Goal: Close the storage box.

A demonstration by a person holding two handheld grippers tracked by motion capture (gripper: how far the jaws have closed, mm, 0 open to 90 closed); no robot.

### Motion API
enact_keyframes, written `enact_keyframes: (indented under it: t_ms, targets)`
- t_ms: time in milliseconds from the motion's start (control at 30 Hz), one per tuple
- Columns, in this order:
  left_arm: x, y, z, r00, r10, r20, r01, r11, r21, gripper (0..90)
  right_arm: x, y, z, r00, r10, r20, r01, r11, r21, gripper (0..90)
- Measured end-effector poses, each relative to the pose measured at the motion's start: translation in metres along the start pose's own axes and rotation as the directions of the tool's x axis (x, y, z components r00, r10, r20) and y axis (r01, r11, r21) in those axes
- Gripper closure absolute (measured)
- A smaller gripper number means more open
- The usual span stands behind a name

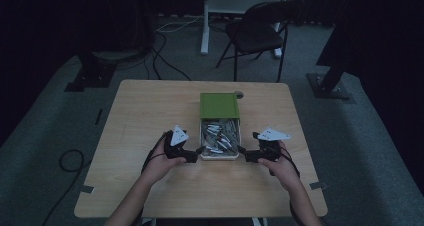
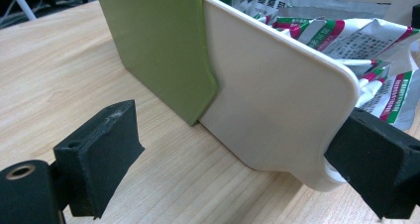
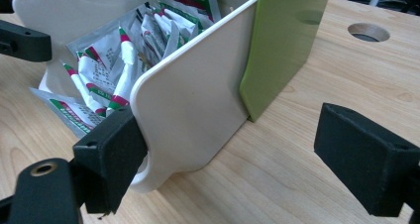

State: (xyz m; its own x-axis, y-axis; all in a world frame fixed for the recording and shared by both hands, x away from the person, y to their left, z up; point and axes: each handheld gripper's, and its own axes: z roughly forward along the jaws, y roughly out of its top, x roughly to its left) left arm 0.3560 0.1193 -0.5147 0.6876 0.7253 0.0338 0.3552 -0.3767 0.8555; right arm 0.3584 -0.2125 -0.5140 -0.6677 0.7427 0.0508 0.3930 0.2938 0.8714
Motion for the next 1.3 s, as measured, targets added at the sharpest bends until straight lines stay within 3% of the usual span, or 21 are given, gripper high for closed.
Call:
enact_keyframes:
  t_ms: [333,767,1300]
  targets:
    - [0.003,0.004,0.002,0.9999,0.007,-0.013,-0.007,1.0000,0.003,8.9,-0.003,0.002,0.004,0.9999,0.011,0.010,-0.011,1.000,-0.006,13.0]
    - [0.009,0.007,0.007,0.9994,-0.031,-0.017,0.031,0.9995,-0.003,8.9,-0.006,0.007,0.007,0.9991,0.029,0.031,-0.028,1.000,-0.011,13.0]
    - [0.013,0.012,0.011,0.9995,-0.027,-0.014,0.027,0.9996,-0.001,8.9,-0.012,0.011,0.012,0.9971,0.063,0.044,-0.062,0.998,-0.021,13.0]
